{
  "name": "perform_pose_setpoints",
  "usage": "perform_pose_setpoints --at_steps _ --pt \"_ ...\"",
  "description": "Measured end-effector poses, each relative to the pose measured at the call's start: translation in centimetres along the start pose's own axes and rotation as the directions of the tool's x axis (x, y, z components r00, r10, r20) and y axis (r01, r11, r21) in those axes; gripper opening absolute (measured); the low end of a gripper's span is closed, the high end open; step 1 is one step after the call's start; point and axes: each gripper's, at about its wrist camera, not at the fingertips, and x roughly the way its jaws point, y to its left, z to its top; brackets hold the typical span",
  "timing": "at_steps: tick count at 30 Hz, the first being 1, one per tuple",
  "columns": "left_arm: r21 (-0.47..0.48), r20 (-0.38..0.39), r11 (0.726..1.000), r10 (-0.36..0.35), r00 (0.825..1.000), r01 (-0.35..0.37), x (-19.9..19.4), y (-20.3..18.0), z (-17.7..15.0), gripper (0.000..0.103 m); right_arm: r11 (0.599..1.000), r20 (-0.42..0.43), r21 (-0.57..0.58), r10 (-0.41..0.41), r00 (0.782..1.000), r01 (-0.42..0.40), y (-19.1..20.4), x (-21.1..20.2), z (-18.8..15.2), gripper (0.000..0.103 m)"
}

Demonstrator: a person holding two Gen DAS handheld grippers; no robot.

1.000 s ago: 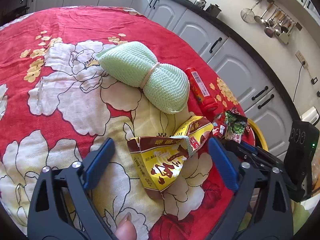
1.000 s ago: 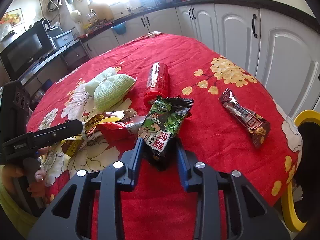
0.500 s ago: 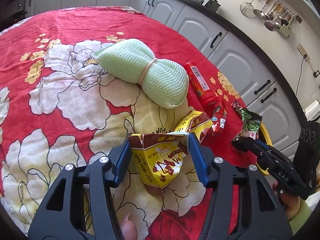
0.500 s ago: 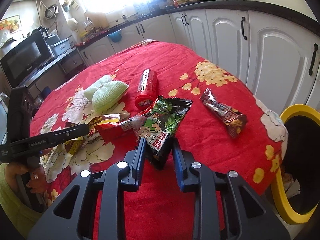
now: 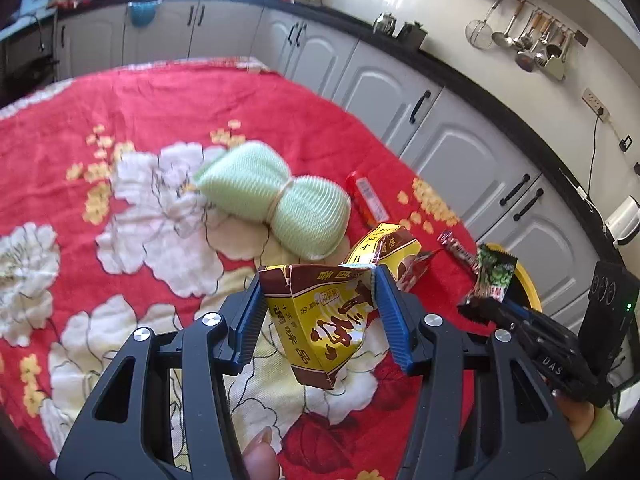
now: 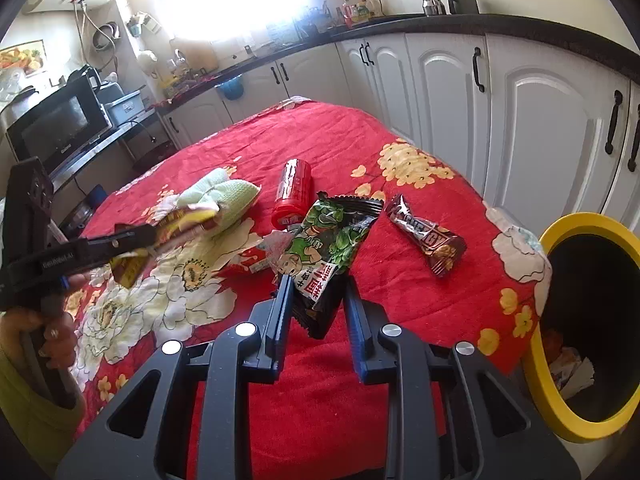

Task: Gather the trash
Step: 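Carry the snack box and green packet over the yellow bin and release both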

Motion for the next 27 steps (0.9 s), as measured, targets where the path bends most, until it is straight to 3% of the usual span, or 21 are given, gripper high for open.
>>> perform_pose_setpoints --at_steps 9,27 --pt "0.025 0.070 1.000 -0.008 0.998 0.006 -1.7 -2.8 0.4 0.044 1.000 0.046 0.003 -0.010 0.999 0.010 -0.8 -2.3 0.3 0.024" --pt "0.080 0.097 0.995 -0.061 0.993 0.054 -2.3 -8.9 -0.4 0.045 0.998 0.143 0.049 -0.037 0.989 0.031 -4.1 -7.0 1.4 0.024"
